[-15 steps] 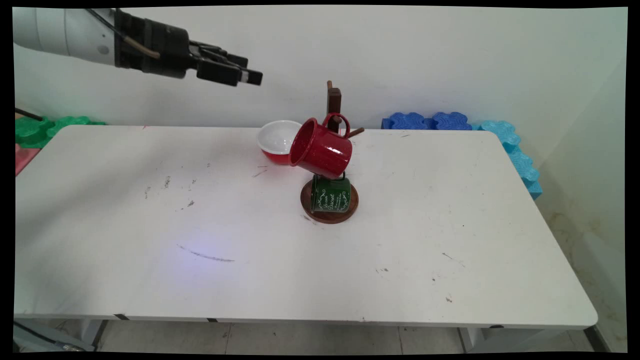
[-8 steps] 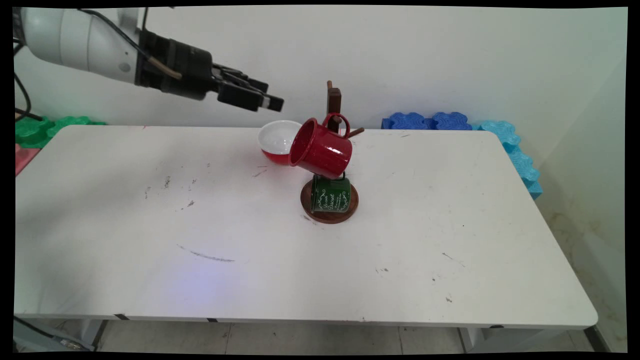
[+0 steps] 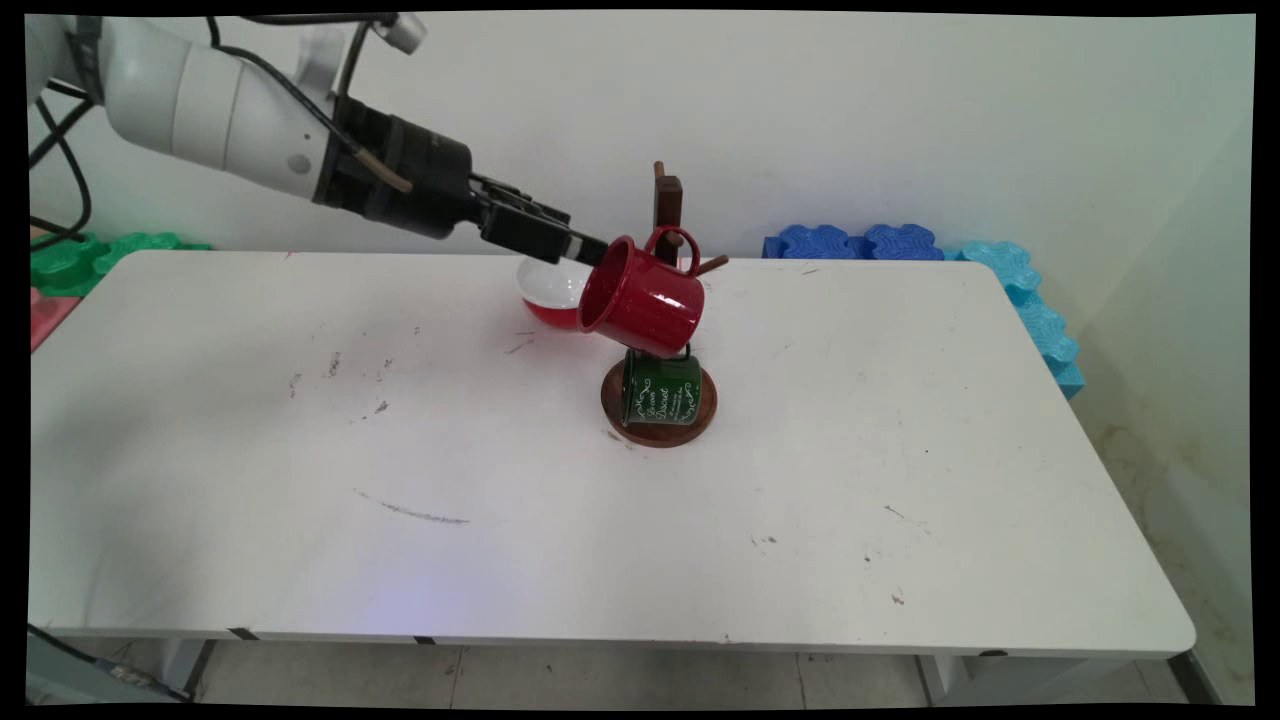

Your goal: Pick up the red mug from the rack

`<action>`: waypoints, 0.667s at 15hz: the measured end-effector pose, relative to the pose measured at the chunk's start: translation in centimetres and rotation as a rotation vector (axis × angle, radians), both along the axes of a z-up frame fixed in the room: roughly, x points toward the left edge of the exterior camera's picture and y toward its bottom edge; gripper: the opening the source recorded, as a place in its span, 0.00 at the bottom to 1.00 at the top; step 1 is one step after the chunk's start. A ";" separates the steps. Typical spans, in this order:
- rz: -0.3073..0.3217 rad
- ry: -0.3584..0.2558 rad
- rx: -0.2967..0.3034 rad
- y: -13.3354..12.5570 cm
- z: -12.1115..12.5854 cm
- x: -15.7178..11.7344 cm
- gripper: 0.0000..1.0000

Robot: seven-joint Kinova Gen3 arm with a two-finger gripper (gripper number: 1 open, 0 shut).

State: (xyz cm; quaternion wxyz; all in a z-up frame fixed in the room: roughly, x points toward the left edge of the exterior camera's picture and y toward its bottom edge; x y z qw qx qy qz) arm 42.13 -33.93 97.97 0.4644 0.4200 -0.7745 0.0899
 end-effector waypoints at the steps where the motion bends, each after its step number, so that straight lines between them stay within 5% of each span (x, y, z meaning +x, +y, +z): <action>1: 0.005 0.000 0.015 0.0 -0.1 -0.4 1.00; 10: 0.042 0.014 0.112 -0.4 -0.5 -2.7 1.00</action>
